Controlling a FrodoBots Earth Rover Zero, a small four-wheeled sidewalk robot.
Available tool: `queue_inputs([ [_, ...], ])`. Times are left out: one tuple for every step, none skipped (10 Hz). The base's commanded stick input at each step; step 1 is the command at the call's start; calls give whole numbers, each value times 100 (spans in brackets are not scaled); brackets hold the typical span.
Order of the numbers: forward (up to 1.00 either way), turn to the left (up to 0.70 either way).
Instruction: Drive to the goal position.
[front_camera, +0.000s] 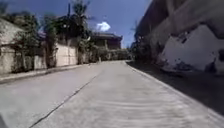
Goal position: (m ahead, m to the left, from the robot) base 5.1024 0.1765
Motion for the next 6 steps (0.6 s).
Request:
queue_inputs([
  [100,-2],
  [100,2],
  [100,0],
  [100,0],
  [100,0],
  [100,0],
])
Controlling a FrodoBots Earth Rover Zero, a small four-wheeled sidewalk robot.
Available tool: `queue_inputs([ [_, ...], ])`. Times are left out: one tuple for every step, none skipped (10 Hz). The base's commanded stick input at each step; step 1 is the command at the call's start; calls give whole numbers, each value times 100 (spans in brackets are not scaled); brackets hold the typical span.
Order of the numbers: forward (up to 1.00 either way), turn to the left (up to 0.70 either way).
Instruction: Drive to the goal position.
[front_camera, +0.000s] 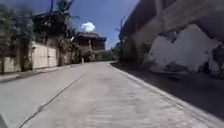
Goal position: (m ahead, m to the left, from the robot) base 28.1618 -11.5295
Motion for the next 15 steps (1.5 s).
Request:
queue_inputs([
  [100,0],
  [100,0],
  [100,0],
  [100,0],
  [100,0],
  [100,3],
  [100,2],
  [100,2],
  [100,2],
  [100,1],
  [100,1],
  [100,0],
  [100,0],
  [100,0],
  [100,2],
])
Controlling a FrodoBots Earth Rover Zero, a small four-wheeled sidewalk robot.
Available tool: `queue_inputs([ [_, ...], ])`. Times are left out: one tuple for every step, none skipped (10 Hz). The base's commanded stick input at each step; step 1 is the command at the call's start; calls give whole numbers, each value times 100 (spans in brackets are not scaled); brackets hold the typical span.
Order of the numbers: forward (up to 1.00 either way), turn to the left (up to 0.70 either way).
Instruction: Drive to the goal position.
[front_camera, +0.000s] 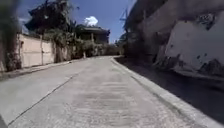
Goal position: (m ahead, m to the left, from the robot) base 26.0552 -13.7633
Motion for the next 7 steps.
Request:
queue_inputs([
  [100,7],
  [100,6],
  [100,5],
  [100,6],
  [100,8],
  [100,6],
  [100,7],
])
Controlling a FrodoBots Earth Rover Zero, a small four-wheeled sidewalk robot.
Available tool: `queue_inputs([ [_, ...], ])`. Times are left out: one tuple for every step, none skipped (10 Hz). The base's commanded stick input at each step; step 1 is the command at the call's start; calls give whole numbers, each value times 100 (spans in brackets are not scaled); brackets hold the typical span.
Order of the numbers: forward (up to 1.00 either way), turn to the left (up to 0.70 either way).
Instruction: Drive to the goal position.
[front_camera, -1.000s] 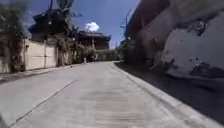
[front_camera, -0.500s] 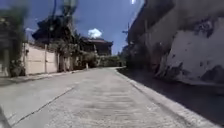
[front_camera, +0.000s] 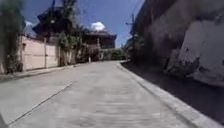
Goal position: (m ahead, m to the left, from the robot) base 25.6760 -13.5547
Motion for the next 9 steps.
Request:
queue_inputs([
  [100,5],
  [100,-25],
  [100,-40],
  [100,-40],
  [100,-40],
  [100,-40],
  [100,-8],
  [100,0],
  [100,0],
])
